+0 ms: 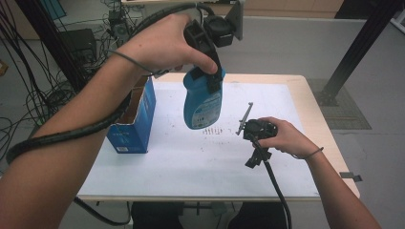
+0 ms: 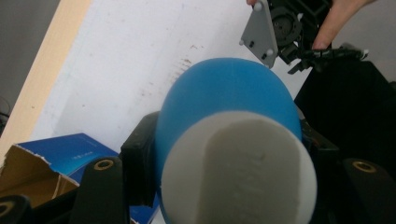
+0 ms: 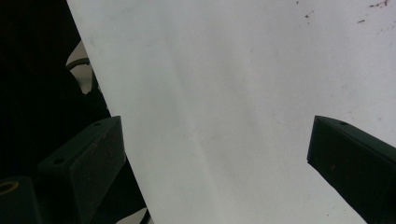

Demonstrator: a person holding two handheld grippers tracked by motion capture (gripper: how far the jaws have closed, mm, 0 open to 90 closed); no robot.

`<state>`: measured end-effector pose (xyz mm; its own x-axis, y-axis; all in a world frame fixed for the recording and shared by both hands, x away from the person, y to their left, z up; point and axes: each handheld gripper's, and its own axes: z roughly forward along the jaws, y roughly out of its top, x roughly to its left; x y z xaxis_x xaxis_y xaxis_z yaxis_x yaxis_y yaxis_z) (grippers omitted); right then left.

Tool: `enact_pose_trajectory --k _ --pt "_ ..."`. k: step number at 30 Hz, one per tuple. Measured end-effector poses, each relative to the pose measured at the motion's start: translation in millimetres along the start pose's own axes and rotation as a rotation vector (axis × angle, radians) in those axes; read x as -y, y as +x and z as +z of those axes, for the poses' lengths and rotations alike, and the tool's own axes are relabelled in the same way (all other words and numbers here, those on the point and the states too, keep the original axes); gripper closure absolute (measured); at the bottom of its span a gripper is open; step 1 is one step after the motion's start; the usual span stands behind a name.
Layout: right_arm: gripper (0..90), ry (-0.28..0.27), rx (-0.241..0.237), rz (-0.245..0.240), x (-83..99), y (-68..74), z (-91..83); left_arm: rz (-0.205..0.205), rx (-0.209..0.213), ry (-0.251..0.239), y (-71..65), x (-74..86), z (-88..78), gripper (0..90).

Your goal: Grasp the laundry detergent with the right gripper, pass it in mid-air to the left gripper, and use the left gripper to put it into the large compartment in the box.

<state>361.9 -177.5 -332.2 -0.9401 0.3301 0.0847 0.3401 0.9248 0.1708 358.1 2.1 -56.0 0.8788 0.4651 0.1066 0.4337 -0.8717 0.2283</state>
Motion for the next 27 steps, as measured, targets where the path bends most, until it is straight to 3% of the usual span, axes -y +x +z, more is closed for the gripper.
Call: enact_pose_trajectory --k 7,9,18,22,27 --pt "4.1 -0.002 0.006 0.001 -1.2 0.5 -0.5 -0.059 -0.03 0.001 8.5 -5.9 -15.8 38.0" --pt "4.1 -0.004 0.006 -0.004 -1.4 0.5 -0.5 -0.093 -0.038 -0.004 13.4 -5.6 -18.2 38.0" --pt "4.6 -0.01 0.014 0.002 -1.2 1.0 -1.5 -0.204 -0.07 0.0 37.7 5.2 -25.1 38.0" --pt "4.8 -0.016 0.015 0.003 -1.4 1.2 -0.9 -0.261 -0.104 0.012 52.8 14.0 -26.6 38.0" --pt "5.0 -0.019 0.017 0.001 -0.6 1.5 -2.5 -0.377 -0.131 0.018 76.5 30.7 -26.5 38.0"
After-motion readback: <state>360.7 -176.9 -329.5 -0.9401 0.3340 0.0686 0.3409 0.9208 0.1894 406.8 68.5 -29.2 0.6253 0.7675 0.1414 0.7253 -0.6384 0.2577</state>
